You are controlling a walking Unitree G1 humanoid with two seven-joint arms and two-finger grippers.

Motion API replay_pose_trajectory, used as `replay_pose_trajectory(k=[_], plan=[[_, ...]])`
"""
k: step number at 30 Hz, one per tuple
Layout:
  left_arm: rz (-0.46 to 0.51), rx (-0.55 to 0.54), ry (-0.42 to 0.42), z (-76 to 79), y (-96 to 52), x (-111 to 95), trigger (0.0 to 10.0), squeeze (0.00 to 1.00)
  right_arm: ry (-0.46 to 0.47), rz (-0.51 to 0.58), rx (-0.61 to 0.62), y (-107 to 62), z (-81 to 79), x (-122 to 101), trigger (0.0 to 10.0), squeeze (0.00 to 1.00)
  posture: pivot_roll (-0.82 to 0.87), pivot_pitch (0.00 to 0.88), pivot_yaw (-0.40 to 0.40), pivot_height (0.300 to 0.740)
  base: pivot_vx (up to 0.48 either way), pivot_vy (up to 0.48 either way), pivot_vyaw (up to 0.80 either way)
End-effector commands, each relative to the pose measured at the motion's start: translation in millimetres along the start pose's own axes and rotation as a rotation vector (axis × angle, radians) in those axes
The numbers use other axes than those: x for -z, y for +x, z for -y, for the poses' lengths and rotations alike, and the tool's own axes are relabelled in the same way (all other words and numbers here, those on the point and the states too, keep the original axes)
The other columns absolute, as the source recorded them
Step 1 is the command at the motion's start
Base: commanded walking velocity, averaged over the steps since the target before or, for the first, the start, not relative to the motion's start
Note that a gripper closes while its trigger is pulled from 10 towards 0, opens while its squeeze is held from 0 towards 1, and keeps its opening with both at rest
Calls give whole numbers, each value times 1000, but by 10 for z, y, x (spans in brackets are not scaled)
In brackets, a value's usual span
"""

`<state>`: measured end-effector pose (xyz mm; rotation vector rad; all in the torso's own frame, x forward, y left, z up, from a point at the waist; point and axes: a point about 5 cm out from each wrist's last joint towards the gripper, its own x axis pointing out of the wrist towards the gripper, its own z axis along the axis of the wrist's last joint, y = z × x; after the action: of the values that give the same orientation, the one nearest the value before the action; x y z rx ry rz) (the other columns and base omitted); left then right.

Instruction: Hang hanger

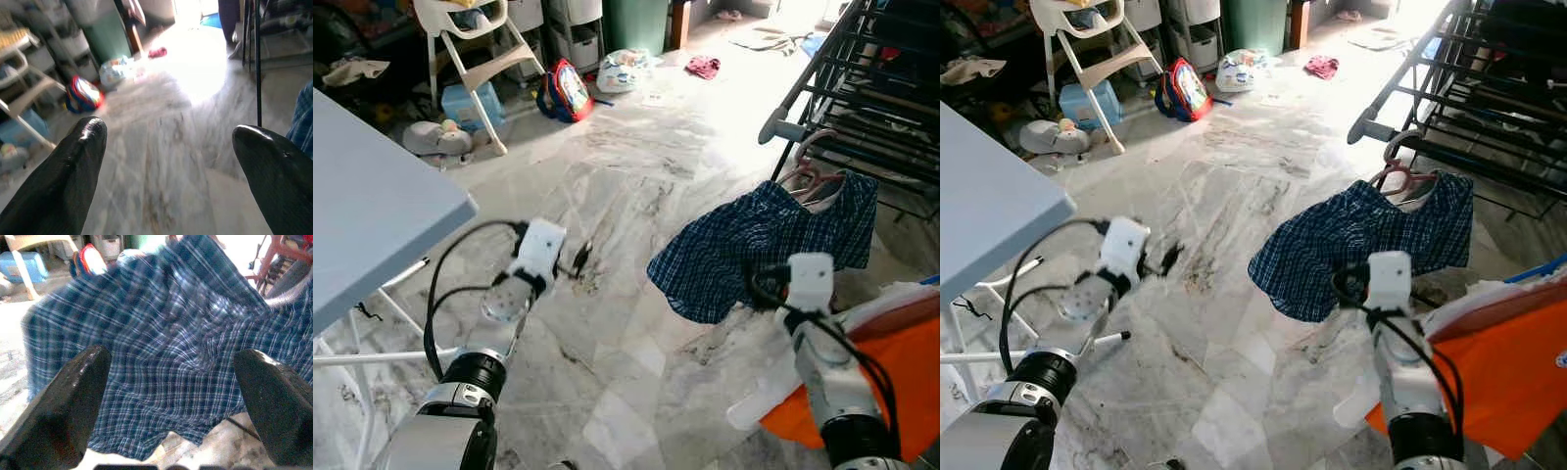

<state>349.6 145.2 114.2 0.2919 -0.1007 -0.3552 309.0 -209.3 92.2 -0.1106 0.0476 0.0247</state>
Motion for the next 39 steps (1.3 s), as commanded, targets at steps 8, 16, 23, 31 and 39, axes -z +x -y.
replay_pose_trajectory(k=[8, 16, 23, 31, 39], plan=[[-79, -91, -105, 128, -672, 444, 10000, 0, 57, -114, 75, -621, -7, 304, 10000, 0, 41, 119, 34, 740, 0, 0, 0], [39, 143, 36, -4, -506, 47, 10000, 0, 26, -141, 19, -688, -65, 252, 10000, 0, 56, 121, -8, 740, 0, 0, 0], [63, 166, -27, 175, -450, 33, 10000, 0, 5, -98, -15, -643, -125, 76, 10000, 0, 18, 123, 29, 740, 0, 0, 0], [-10, -24, -106, 359, -795, 295, 10000, 0, 23, -54, 80, -771, -126, 5, 10000, 0, 17, 148, 55, 740, 0, 0, 0], [-8, -44, -61, 317, -845, 273, 10000, 0, 9, 19, 176, -739, -88, -127, 10000, 0, 24, 166, 53, 740, 0, 0, 0]])
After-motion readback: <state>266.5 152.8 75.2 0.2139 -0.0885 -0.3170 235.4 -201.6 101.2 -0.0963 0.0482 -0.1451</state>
